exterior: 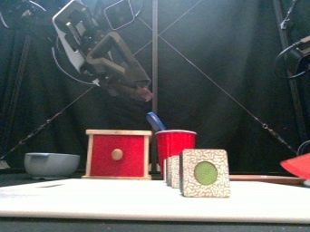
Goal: Place sushi on board then cut the sushi with the knife then place the pieces on the plate
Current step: Place the 4 sushi pieces on the plate
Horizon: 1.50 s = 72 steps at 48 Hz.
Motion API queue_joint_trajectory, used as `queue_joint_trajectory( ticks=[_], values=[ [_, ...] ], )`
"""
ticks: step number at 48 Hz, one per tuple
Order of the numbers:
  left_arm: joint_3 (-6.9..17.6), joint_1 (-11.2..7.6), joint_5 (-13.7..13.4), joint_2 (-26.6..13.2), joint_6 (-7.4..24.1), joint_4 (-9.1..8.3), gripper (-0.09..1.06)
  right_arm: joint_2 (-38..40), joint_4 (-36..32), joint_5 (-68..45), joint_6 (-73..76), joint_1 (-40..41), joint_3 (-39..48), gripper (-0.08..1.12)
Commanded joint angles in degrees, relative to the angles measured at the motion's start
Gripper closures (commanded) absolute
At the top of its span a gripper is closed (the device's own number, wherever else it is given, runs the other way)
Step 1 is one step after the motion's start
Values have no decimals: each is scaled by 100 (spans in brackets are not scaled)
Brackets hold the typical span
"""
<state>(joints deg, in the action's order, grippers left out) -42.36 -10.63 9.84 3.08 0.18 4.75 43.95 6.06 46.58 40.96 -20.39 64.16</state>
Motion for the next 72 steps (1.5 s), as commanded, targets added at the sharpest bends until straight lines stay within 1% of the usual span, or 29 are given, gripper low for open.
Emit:
queue_joint_trajectory(
  ticks=[1, 4, 7, 17, 19, 22, 27, 30, 35, 36, 39, 42, 43, 45, 52, 54, 63, 72],
  values=[
    [35, 26, 105, 97, 9, -9, 20, -18, 70, 35, 9, 35, -26, 69],
    [18, 26, 158, 105, 9, 0, 20, -18, 132, 70, 9, 105, -18, 66],
    [-18, 26, 229, 105, 9, 0, 20, -9, 176, 132, 9, 193, -9, 61],
    [-229, 35, 606, 123, -18, 9, 20, 44, 176, 563, -9, 378, -79, 32],
    [-281, 44, 686, 132, -18, 26, 20, 62, 158, 668, -9, 378, -114, 28],
    [-378, 35, 861, 158, -9, 97, 20, 79, 141, 826, -9, 378, -185, 24],
    [-510, 44, 1107, 202, -9, 185, 20, 123, 62, 1002, -44, 431, -352, 23],
    [-615, 62, 1266, 237, -9, 220, 20, 114, -132, 976, -62, 492, -510, 23],
    [-800, 105, 1538, 299, -9, 255, 20, -9, -879, 642, -70, 659, -809, 23],
    [-853, 114, 1626, 316, -9, 272, 20, -44, -1055, 527, -79, 668, -853, 23],
    [-940, 149, 1723, 343, -9, 316, 20, -193, -1591, 88, -70, 729, -940, 23],
    [-1011, 185, 1749, 369, -9, 360, 20, -404, -2188, -439, -70, 800, -1020, 23],
    [-1037, 193, 1749, 369, 0, 387, 20, -527, -2505, -738, -53, 844, -1046, 23],
    [-1072, 220, 1749, 369, 9, 396, 20, -703, -2900, -1151, -35, 914, -1090, 23],
    [-1169, 272, 1749, 369, 18, 404, 20, -1441, -3938, -2426, 9, 1213, -1230, 23],
    [-1187, 272, 1749, 378, 18, 396, 20, -1652, -4043, -2654, 18, 1345, -1310, 23],
    [-1327, 325, 1749, 422, 18, 404, 20, -2681, -4069, -3437, 18, 1767, -1767, 22],
    [-1477, 334, 1749, 492, -9, 413, 20, -3551, -4140, -3551, -35, 1854, -2329, 22]
  ],
)
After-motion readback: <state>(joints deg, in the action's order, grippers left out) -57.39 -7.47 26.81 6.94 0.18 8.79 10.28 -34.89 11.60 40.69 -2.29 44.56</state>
